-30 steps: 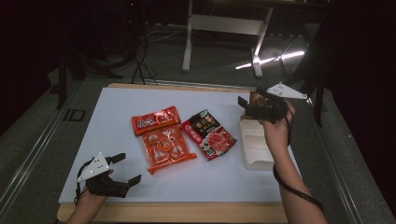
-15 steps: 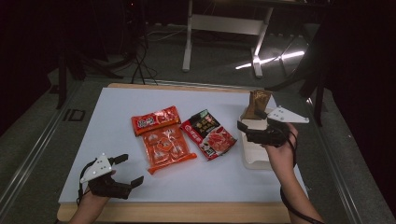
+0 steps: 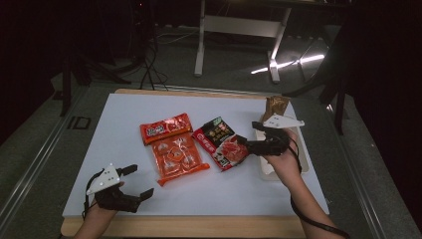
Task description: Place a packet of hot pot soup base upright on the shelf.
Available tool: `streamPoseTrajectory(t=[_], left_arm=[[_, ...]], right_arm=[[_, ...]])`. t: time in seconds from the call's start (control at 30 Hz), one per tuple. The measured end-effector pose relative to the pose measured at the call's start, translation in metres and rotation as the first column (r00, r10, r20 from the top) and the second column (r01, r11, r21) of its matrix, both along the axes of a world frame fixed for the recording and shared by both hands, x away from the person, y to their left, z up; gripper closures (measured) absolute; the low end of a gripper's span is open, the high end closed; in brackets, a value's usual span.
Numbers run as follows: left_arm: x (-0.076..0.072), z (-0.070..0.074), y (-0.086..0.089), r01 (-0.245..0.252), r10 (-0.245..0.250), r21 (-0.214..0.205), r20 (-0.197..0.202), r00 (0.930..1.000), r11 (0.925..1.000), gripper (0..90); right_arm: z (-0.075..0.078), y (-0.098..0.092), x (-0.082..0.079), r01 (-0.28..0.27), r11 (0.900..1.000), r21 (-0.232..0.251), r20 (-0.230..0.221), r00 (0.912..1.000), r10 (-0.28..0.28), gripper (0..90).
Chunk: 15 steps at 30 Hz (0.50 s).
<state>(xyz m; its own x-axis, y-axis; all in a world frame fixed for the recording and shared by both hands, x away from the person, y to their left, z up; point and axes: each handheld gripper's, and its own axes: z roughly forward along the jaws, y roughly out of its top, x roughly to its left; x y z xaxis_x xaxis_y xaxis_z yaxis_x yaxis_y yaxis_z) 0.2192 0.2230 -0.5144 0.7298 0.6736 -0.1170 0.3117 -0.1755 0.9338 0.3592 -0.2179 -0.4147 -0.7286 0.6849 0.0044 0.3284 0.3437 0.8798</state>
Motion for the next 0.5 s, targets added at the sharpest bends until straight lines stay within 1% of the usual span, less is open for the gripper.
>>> streamPoseTrajectory(t=[0.03,0.07,0.17,0.2,0.23,0.27,0.3,0.4,0.43,0.47,0.5], left_arm=[[0.0,0.0,0.0,0.001,-0.001,0.001,0.002,1.0,1.0,1.7],[0.0,0.0,0.0,0.002,-0.002,0.0,0.003,1.0,1.0,1.7],[0.0,0.0,0.0,0.003,-0.003,0.0,0.003,1.0,1.0,1.7],[0.0,0.0,0.0,0.002,-0.002,-0.001,0.004,1.0,1.0,1.7],[0.0,0.0,0.0,0.002,-0.002,-0.001,0.002,1.0,1.0,1.7],[0.0,0.0,0.001,0.002,-0.002,-0.002,0.002,1.0,1.0,1.7],[0.0,0.0,0.001,0.001,-0.001,-0.003,0.002,1.0,1.0,1.7],[0.0,0.0,0.001,0.001,-0.001,-0.001,0.002,1.0,1.0,1.7],[0.0,0.0,0.001,0.001,-0.001,-0.001,0.002,1.0,1.0,1.7],[0.0,0.0,0.001,0.001,-0.001,-0.001,0.002,1.0,1.0,1.7],[0.0,0.0,0.001,0.002,-0.002,0.0,0.003,1.0,1.0,1.7]], right_arm=[[0.0,0.002,0.004,0.015,0.9997,-0.018,0.001,0.9999,-0.015,33.6],[-0.001,0.003,0.009,0.005,0.9999,-0.015,-0.029,0.9996,-0.005,41.5],[-0.004,0.008,0.023,0.0,0.9999,-0.015,-0.083,0.9966,-0.001,64.1],[-0.005,0.009,0.026,0.0,0.9999,-0.016,-0.089,0.996,-0.001,68.0],[-0.006,0.01,0.03,0.008,0.9998,-0.018,-0.106,0.9944,-0.01,72.8],[-0.007,0.011,0.034,0.006,1.0,-0.006,-0.128,0.9918,-0.007,77.8],[-0.008,0.012,0.038,0.006,0.9999,0.008,-0.146,0.9893,-0.005,81.1],[-0.011,0.015,0.049,0.025,0.9996,0.013,-0.186,0.9823,-0.022,86.3],[-0.012,0.016,0.052,0.037,0.9993,0.004,-0.192,0.9808,-0.035,86.7],[-0.014,0.017,0.055,0.051,0.9987,-0.001,-0.2,0.9786,-0.05,89.8],[-0.016,0.018,0.058,0.058,0.9983,-0.001,-0.211,0.9759,-0.057,89.9]])
